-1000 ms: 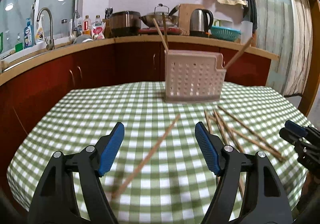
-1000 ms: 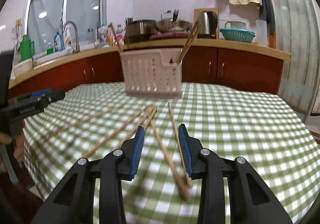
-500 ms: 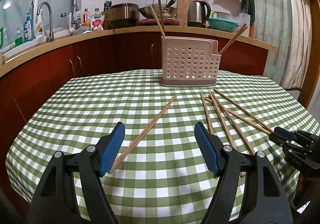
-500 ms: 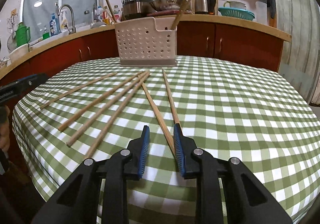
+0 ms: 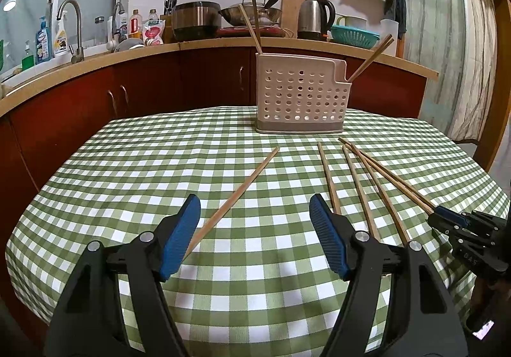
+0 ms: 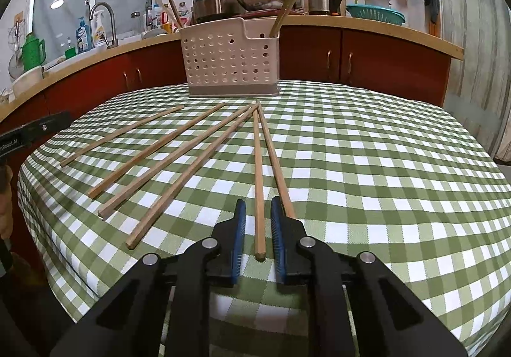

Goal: Organize utensils
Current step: 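Lower the left gripper onto a wooden chopstick and close on it, then lift the chopstick upright with the left gripper over the pink caddy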

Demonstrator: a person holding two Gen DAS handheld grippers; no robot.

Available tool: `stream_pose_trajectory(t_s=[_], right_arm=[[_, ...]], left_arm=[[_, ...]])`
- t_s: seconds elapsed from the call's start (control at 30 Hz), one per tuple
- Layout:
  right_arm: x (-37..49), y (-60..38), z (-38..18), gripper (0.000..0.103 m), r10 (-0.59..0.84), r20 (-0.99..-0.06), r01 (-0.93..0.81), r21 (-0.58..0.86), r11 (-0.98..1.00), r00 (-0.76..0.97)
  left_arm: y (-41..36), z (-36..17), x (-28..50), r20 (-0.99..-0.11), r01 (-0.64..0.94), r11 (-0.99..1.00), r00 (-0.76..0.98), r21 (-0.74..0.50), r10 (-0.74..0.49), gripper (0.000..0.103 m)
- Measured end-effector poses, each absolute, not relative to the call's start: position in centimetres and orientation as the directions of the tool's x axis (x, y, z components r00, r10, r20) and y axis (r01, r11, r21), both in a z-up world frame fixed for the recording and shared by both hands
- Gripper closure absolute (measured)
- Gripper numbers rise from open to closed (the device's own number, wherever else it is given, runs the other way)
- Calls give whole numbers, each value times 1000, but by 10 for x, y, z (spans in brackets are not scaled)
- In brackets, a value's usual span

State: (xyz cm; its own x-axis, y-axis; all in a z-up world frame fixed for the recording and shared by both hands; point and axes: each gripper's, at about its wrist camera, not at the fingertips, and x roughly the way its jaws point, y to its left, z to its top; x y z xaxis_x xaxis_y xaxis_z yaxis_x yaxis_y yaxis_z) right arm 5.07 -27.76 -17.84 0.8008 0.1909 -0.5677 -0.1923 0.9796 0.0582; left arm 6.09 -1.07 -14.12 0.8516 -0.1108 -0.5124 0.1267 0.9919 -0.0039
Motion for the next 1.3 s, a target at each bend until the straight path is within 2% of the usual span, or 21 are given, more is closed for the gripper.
stream_pose_trajectory(t_s=[0.1,0.53,0.73,0.83,0.9,0.97,1.13,1.3], right_arm=[[48,-276,-178,96,197,-565,-197,62,978,801],[40,-274,-176,96,185,-547,-188,50,981,817],[40,-276,-177,96,192,-546,-187,66,980,815],[40,-276,-177,96,194,-545,-187,69,980,816],[40,-276,-177,96,195,-544,-187,70,980,816],[41,-276,-177,96,195,-543,-186,72,980,817],[40,-276,-174,96,195,-537,-187,70,980,821],[35,-275,-162,96,198,-509,-190,69,979,838]], left_arm=[[-14,-142,61,-518,137,991,848,0,-117,40],[-46,-165,56,-580,222,974,789,-39,-203,47],[-67,-180,55,-602,276,961,766,-11,-226,57],[-71,-190,58,-628,291,957,743,-9,-232,72],[-72,-195,58,-640,304,953,730,-6,-237,89],[-72,-195,57,-636,317,949,732,-1,-245,96],[-69,-190,54,-611,317,948,751,3,-250,97],[-65,-173,44,-550,296,954,805,44,-224,97]])
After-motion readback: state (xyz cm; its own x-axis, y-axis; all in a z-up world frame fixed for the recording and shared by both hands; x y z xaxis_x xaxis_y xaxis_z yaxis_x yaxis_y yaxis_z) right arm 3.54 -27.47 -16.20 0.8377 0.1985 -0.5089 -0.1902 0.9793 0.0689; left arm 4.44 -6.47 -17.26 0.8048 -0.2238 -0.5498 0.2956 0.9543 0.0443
